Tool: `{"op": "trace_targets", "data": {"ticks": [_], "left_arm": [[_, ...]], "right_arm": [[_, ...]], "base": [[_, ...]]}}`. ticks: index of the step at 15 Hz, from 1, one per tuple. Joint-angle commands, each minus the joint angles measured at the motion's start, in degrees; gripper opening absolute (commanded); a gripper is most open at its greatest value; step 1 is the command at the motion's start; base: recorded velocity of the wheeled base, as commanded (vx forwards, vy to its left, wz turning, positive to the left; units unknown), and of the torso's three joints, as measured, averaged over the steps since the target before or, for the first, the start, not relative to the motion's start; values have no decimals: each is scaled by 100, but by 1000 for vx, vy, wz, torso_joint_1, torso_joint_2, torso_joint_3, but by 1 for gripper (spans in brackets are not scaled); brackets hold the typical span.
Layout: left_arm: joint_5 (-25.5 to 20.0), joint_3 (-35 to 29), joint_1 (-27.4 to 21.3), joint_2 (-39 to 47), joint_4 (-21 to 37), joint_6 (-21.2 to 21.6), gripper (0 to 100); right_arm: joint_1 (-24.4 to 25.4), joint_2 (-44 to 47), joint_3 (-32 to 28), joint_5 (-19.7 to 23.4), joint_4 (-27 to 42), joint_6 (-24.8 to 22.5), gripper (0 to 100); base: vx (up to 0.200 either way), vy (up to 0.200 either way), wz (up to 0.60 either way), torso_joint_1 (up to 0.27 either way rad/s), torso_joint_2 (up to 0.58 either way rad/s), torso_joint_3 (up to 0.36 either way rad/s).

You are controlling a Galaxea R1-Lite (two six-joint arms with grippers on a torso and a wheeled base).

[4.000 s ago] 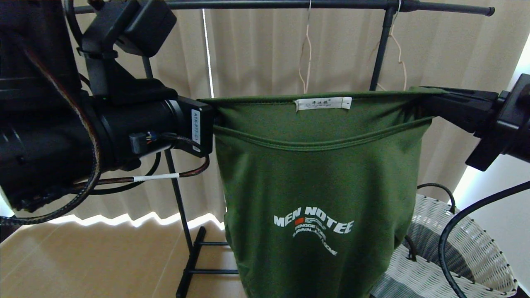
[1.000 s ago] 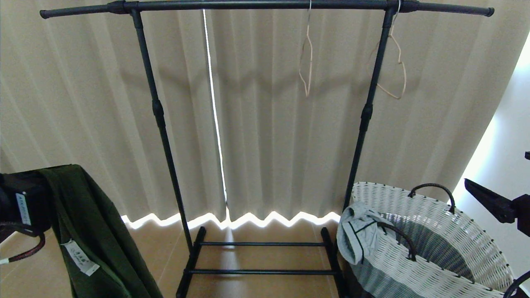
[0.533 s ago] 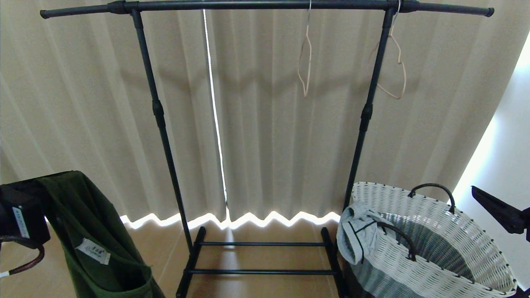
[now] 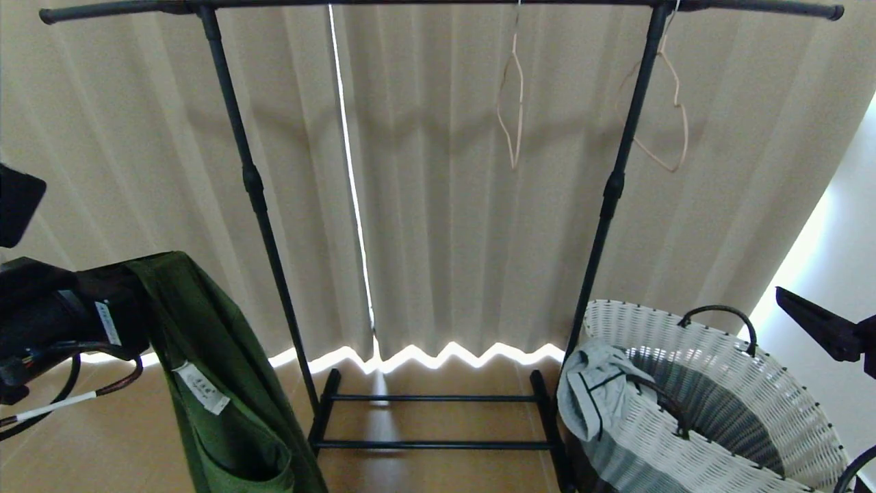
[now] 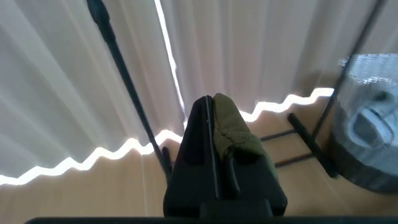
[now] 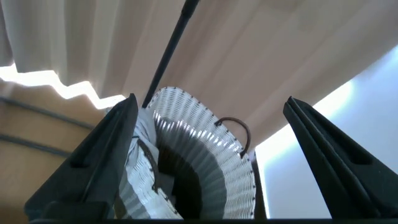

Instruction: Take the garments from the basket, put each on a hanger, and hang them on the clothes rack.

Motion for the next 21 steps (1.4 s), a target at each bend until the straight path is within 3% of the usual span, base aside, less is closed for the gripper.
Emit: {"op": "trace_targets", "data": {"ticks": [1, 5, 9, 15, 19, 21], "left_arm": [[-39, 254, 48, 346, -137, -9, 0], [-232, 394, 259, 741, -594, 8, 0], [-232, 500, 364, 689, -638, 17, 0], [-250, 772, 329, -23, -665, 52, 0], [-338, 825, 302, -419, -656, 52, 0], [-338, 798, 302, -401, -656, 43, 0]], "right_arm": [[5, 147, -109, -1, -3, -4, 100], [14, 393, -215, 8, -29, -4, 100], [5, 446, -399, 8, -12, -13, 100], [14, 631, -399, 87, -38, 14, 100], [75, 903, -628, 544, -38, 67, 100], [137, 1158, -812, 746, -29, 524, 100]], "base": [[0, 0, 0, 193, -701, -256], [0, 0, 0, 74, -557, -246], [0, 0, 0, 327, -475, -257], [0, 0, 0, 229, -451, -235], [0, 0, 0, 27, -61, -33], [0, 0, 0, 0, 0, 0]]}}
